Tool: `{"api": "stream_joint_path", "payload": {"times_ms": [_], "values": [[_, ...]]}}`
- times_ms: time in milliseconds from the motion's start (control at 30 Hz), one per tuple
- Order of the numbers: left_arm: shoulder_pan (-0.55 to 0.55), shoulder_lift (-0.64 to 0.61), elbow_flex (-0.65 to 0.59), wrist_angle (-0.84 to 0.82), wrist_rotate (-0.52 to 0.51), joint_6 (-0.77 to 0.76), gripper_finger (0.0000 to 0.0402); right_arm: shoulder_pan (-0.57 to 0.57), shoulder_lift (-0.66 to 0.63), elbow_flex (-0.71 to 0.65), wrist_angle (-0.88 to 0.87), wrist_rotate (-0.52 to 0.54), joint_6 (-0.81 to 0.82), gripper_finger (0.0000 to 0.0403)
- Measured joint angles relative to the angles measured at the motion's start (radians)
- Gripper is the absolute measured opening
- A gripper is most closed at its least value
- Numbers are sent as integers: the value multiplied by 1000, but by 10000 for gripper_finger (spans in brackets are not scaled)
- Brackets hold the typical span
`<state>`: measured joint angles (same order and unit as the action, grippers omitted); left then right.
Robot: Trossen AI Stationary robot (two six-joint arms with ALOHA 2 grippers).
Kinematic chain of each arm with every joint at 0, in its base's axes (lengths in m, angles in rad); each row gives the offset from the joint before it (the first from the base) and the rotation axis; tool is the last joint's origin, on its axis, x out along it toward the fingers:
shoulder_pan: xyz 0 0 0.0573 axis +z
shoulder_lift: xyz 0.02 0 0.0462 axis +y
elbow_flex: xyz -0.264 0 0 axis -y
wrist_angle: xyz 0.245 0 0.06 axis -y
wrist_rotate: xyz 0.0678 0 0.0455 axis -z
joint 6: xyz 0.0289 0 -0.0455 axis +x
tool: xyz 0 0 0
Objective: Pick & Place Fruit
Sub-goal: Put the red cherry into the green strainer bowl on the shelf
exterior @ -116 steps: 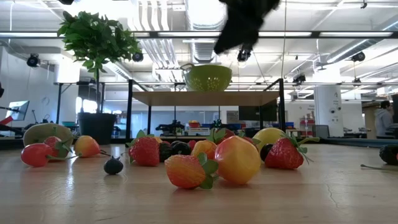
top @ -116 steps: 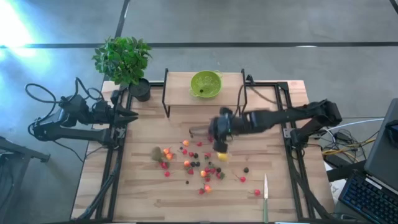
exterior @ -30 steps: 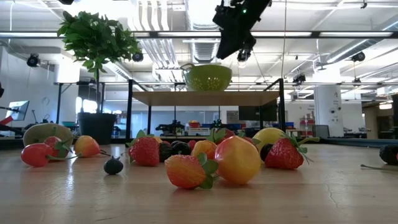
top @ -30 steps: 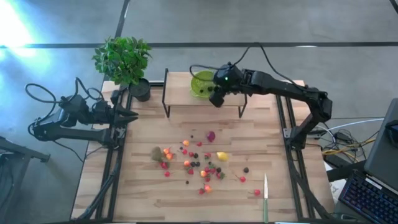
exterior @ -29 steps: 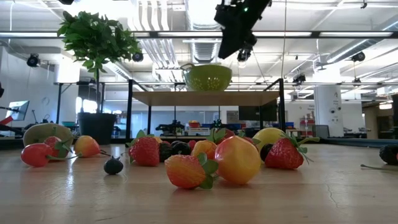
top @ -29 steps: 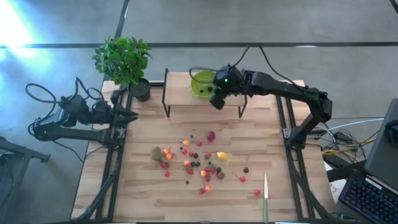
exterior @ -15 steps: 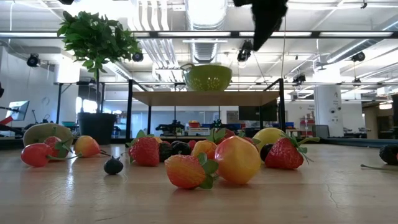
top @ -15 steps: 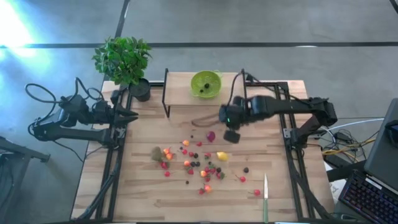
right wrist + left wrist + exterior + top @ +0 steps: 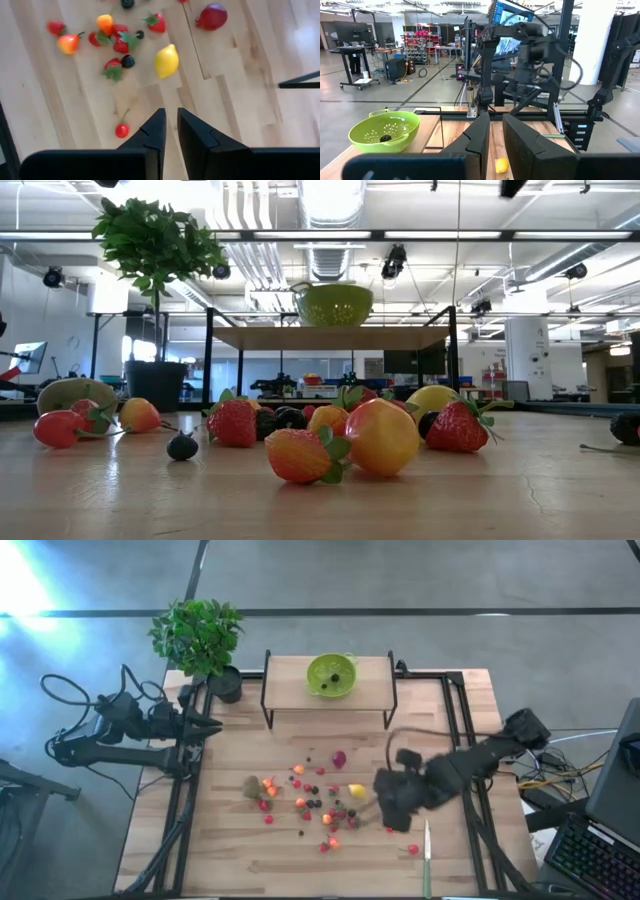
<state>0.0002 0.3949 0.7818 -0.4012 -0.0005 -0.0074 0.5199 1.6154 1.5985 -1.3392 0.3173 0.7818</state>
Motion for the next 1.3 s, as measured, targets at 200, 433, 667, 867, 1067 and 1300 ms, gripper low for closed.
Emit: {"api": "stream_joint_path", "payload": {"times_ms": [200,433,667,867,1067,1300], "values": [[0,0,0,0,0,0,62,124,2,-60,21,75,91,71],[0,0,0,0,0,0,62,176,4,-151,101,71,126,109],[0,0,0,0,0,0,62,176,6,-238,236,3,46,155],[0,0,0,0,0,0,62,176,6,-308,329,-32,21,185],[0,0,0,0,0,0,62,176,6,-377,378,-32,18,205],[0,0,0,0,0,0,62,175,24,-458,504,-78,-24,227]]}}
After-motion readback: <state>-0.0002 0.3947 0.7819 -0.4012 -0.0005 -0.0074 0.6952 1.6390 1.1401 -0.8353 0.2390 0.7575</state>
